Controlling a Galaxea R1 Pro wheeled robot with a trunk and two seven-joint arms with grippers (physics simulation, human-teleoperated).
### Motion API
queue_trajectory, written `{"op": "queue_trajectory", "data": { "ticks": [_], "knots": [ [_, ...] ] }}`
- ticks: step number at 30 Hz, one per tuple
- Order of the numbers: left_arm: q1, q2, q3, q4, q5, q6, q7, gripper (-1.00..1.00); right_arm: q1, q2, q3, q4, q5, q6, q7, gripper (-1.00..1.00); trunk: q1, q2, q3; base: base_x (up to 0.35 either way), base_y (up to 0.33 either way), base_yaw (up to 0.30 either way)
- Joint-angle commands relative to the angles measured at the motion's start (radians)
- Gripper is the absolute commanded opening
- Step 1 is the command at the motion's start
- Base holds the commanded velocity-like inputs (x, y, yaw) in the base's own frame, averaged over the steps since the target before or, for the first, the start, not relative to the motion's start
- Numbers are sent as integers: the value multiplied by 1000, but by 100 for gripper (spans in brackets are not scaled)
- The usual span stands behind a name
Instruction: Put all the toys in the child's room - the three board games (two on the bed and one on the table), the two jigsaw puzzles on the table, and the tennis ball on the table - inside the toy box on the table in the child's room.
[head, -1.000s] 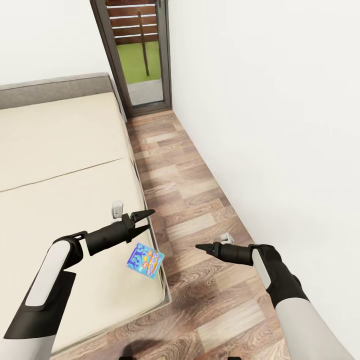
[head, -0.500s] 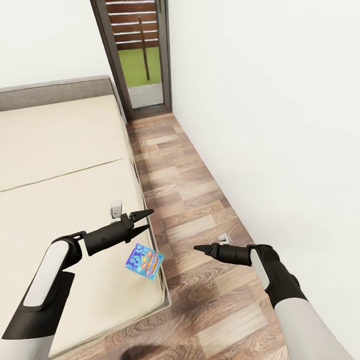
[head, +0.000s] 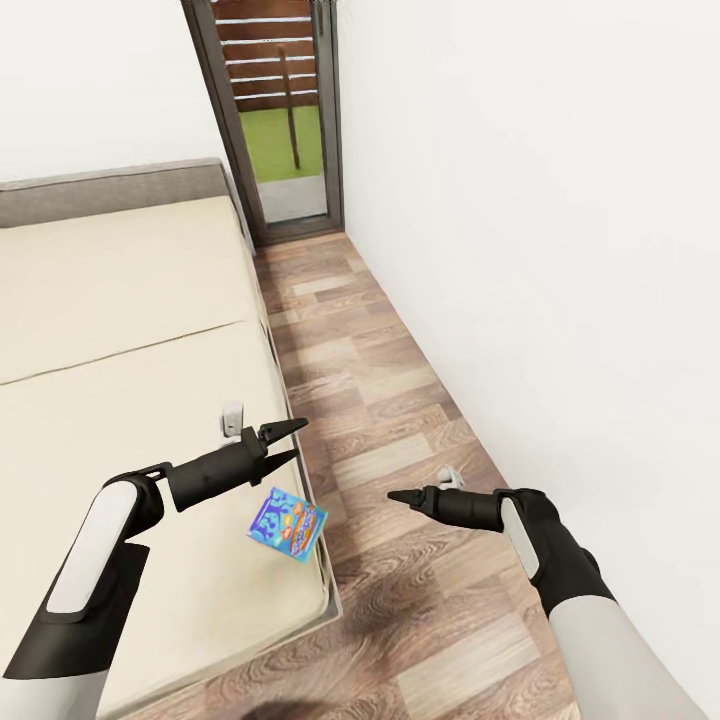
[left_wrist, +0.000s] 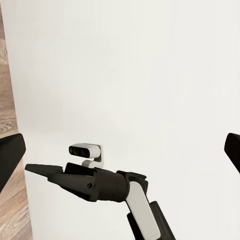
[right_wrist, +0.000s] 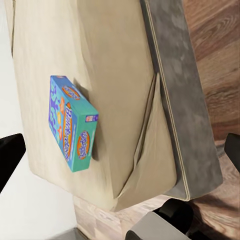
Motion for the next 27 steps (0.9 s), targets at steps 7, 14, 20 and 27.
{"op": "queue_trajectory", "data": {
  "ticks": [7,14,20,27],
  "knots": [
    [0,0,1,-1,10,2,11,100,-1,-1,-1,0,-2,6,1,100,0,0,11,0,0,0],
    [0,-2,0,-1,10,1,13,100,-1,-2,-2,0,-3,7,1,100,0,0,22,0,0,11],
    [0,-3,0,-1,10,0,13,100,-1,-2,-1,0,-4,7,1,100,0,0,31,0,0,40],
    [0,-3,0,-1,10,0,14,100,-1,-1,0,0,-4,7,1,100,0,0,43,0,0,54]
  ]
}}
